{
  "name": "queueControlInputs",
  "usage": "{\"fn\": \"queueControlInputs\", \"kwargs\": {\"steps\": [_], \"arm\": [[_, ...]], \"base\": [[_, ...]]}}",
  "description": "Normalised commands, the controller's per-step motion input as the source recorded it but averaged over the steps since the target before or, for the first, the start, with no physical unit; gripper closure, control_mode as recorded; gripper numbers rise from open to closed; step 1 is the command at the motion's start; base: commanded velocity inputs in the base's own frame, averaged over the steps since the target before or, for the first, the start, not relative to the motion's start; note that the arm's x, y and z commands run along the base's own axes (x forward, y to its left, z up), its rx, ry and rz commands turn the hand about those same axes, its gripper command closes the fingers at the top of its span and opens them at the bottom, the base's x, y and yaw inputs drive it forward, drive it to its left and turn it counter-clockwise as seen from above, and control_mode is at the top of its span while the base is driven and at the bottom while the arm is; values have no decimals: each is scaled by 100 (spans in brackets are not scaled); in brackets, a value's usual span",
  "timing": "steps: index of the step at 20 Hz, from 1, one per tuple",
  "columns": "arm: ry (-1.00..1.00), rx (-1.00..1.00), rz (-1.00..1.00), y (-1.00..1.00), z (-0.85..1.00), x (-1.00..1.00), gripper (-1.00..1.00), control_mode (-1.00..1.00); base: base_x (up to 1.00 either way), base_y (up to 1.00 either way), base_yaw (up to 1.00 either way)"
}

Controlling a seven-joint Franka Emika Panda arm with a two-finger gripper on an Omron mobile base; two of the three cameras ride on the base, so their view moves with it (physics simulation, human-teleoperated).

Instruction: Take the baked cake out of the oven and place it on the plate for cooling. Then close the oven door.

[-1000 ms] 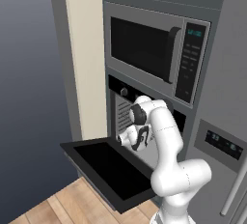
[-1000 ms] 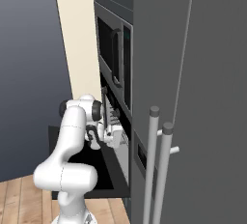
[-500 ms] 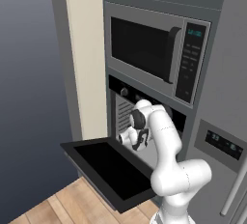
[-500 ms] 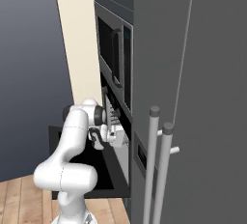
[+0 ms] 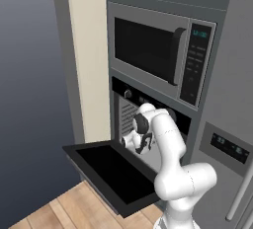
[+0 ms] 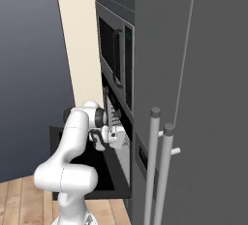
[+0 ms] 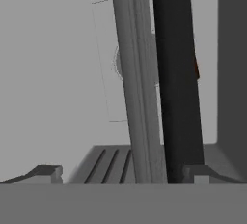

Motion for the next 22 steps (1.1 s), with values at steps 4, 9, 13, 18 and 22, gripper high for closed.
{"fn": "queueControlInputs", "kwargs": {"steps": [4,9,13,18,22], "arm": [[7,0,0,-4,-43,33,100,-100],[11,1,0,0,-42,7,100,-100],[20,9,0,23,-44,0,100,-100],[28,14,0,45,-45,-1,100,-100],[27,12,0,63,-47,-14,100,-100]], "base": [[0,0,0],[0,0,0],[0,0,0],[0,0,0],[0,0,0]]}}
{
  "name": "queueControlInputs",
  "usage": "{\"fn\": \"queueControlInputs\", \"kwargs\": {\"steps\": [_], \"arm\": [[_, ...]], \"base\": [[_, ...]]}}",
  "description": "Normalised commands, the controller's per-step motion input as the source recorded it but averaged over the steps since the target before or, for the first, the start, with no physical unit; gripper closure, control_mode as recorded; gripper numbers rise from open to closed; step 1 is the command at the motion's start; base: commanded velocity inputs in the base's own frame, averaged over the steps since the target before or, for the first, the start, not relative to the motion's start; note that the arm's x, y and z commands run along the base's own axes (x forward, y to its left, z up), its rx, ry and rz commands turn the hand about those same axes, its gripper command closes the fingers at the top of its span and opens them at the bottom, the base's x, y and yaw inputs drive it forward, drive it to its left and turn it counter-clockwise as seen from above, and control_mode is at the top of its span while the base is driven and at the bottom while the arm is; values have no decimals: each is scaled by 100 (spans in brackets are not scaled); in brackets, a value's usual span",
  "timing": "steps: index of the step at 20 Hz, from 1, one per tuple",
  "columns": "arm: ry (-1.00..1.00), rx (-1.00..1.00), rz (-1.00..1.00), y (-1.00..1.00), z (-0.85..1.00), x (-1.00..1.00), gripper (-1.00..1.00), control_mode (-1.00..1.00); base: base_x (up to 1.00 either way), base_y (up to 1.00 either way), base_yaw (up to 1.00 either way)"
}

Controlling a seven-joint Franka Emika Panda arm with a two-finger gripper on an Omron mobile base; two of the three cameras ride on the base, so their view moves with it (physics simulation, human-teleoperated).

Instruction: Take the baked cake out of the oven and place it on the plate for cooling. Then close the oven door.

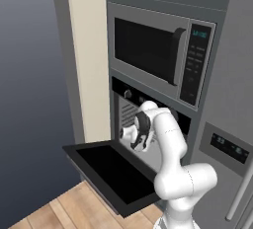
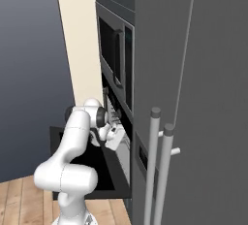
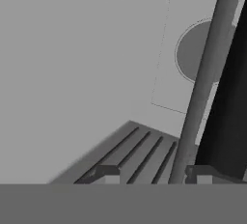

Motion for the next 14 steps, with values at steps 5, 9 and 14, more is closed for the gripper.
{"fn": "queueControlInputs", "kwargs": {"steps": [5,9,14], "arm": [[27,13,0,68,-40,-23,100,-100],[24,10,0,82,-46,-35,100,-100],[22,10,0,87,-46,-45,100,-100]], "base": [[0,0,0],[0,0,0],[0,0,0]]}}
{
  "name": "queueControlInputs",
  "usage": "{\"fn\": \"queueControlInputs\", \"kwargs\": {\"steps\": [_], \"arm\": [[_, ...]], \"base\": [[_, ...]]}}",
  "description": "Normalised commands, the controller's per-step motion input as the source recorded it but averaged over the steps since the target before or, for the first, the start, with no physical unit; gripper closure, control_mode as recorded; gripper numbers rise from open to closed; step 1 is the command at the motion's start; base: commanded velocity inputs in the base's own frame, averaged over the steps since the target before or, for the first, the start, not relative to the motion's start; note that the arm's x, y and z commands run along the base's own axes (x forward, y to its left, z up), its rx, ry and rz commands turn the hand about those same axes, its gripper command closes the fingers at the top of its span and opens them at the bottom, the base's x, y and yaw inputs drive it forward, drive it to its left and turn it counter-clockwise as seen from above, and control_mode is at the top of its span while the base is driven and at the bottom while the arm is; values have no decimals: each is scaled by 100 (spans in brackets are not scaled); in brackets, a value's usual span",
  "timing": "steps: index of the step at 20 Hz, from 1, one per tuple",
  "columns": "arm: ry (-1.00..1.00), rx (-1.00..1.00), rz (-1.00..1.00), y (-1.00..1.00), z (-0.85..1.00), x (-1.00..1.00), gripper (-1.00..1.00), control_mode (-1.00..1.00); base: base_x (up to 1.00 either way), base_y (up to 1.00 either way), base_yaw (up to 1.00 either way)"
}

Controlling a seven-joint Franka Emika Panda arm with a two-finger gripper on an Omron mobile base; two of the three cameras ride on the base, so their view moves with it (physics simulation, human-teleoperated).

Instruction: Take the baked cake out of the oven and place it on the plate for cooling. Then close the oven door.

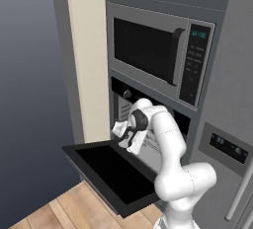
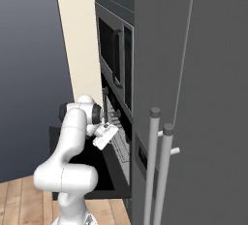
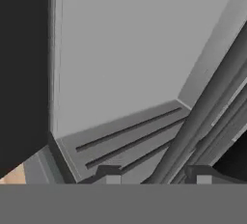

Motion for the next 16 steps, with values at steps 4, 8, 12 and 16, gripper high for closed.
{"fn": "queueControlInputs", "kwargs": {"steps": [4,8,12,16], "arm": [[17,9,0,92,-49,-62,100,-100],[11,5,0,98,-52,-71,100,-100],[8,4,0,99,-48,-71,100,-100],[8,3,0,97,-38,-66,100,-100]], "base": [[0,0,0],[0,0,0],[0,0,0],[0,0,0]]}}
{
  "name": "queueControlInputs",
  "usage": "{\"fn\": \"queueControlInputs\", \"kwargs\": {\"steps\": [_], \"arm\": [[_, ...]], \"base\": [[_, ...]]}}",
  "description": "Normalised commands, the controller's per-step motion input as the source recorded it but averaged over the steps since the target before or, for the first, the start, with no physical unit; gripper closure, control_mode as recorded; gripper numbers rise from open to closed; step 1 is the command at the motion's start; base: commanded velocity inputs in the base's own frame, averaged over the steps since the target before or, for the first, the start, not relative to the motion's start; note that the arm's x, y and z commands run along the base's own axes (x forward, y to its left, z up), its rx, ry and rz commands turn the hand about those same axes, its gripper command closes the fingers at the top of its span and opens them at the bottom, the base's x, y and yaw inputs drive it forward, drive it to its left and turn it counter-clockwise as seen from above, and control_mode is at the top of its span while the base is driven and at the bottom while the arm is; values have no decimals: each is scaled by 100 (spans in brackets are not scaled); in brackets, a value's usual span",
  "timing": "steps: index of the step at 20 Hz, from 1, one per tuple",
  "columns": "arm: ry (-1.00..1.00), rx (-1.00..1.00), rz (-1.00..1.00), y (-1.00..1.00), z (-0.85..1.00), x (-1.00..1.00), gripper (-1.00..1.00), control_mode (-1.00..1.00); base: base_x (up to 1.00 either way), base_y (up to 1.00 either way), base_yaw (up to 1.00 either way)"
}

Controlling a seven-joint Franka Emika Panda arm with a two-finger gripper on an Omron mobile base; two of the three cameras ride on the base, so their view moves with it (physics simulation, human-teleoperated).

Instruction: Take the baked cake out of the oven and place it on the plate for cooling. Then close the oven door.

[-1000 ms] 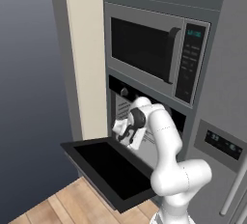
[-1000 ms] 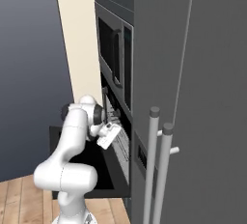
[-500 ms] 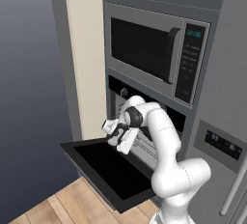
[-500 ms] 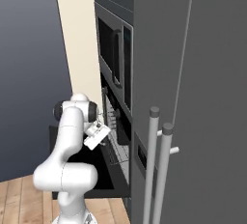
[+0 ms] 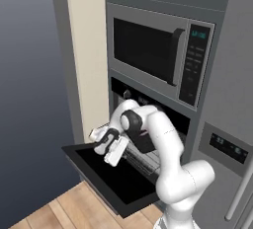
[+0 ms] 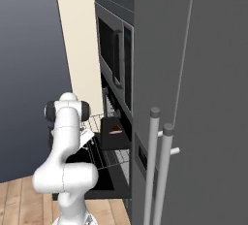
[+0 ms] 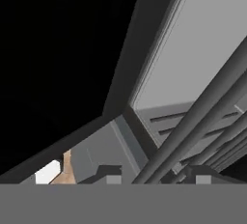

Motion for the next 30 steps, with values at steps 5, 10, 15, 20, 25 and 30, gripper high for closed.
{"fn": "queueControlInputs", "kwargs": {"steps": [5,10,15,20,25,30], "arm": [[7,2,0,100,-31,-64,100,-100],[2,1,0,91,-16,-62,-100,-100],[-16,8,0,38,48,-56,-100,-100],[-42,11,-3,-6,100,-23,-100,-100],[-34,4,-3,-36,100,2,-100,-100],[-11,4,0,-45,90,33,-100,-100]], "base": [[0,0,0],[0,0,0],[0,0,0],[0,0,0],[0,0,0],[0,0,0]]}}
